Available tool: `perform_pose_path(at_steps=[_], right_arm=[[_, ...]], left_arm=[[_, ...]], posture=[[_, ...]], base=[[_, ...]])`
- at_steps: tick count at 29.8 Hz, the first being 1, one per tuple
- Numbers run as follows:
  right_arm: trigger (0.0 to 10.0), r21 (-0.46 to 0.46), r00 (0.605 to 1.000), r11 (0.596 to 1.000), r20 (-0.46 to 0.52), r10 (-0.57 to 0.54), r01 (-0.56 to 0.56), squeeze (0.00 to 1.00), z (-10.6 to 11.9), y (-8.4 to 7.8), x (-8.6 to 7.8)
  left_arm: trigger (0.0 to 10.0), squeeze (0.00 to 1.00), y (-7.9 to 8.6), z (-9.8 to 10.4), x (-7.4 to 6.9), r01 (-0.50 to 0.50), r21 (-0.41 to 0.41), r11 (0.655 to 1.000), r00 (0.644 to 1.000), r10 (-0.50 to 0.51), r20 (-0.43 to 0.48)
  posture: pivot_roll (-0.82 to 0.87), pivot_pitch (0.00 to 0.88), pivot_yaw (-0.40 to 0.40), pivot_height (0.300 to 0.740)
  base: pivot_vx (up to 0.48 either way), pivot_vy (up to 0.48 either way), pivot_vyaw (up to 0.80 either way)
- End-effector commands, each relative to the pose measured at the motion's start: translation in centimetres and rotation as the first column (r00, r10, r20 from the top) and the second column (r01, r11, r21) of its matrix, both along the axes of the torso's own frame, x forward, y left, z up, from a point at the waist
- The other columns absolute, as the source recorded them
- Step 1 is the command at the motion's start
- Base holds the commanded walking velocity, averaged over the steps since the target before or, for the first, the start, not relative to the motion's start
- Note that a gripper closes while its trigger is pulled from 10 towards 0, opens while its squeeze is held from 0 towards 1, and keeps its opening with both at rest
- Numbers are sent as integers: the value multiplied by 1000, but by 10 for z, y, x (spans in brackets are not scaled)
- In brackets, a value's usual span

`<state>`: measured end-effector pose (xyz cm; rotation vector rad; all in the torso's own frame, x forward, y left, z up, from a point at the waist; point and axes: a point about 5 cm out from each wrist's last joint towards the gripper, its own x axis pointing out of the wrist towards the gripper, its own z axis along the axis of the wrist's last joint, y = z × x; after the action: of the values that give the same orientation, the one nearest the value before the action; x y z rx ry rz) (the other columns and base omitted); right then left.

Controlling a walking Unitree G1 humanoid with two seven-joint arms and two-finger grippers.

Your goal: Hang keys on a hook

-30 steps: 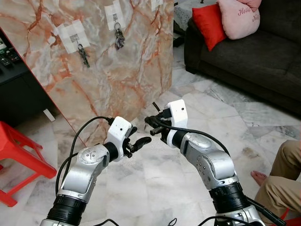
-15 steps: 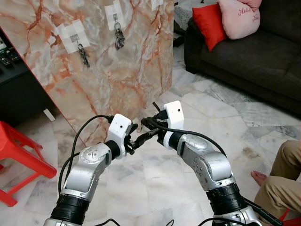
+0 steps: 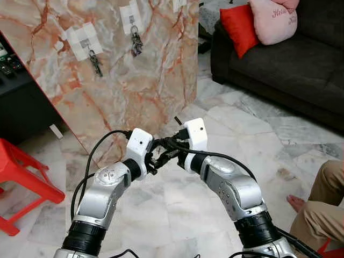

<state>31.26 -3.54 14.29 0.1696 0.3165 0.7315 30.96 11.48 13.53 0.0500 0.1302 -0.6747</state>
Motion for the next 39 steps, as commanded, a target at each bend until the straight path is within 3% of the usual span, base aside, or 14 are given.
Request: perform_pose_path(at_steps=[1, 11, 19, 27, 30, 39], right_arm=[[10000, 10, 999, 1000, -28, 19, -19, 0, -4, 5, -3], [10000, 18, 999, 1000, -33, 23, -23, 0, -4, 7, -4], [10000, 20, 1000, 1000, -24, 18, -17, 0, -1, 6, -3], [10000, 31, 1000, 1000, -2, 5, -5, 0, 7, 4, 0], [10000, 34, 1000, 999, 2, 4, -4, 0, 9, 3, 0], [10000, 42, 1000, 999, 4, -10, 9, 0, 12, -2, 3]], left_arm=[[10000, 0, -2, 5, 0, 12, -13, 1000, 1000, -12, 12], [10000, 0, -4, 4, 1, -11, -22, 1000, 1000, 11, 5], [10000, 0, 1, 2, 1, -60, -88, 994, 998, 57, -36], [10000, 0, 14, 4, 1, -125, -219, 968, 992, 114, -62], [10000, 0, 15, 4, 1, -130, -231, 964, 991, 121, -56], [10000, 0, 20, 17, 1, -140, -357, 924, 988, 156, 17]], posture=[[-49, 89, 18, 740], [-49, 90, 19, 740], [-51, 89, 20, 740], [-54, 87, 14, 740], [-57, 87, 12, 740], [-65, 91, 2, 740]], base=[[0, 0, 0], [0, 0, 0], [0, 0, 0], [0, 0, 0], [0, 0, 0], [0, 0, 0]])
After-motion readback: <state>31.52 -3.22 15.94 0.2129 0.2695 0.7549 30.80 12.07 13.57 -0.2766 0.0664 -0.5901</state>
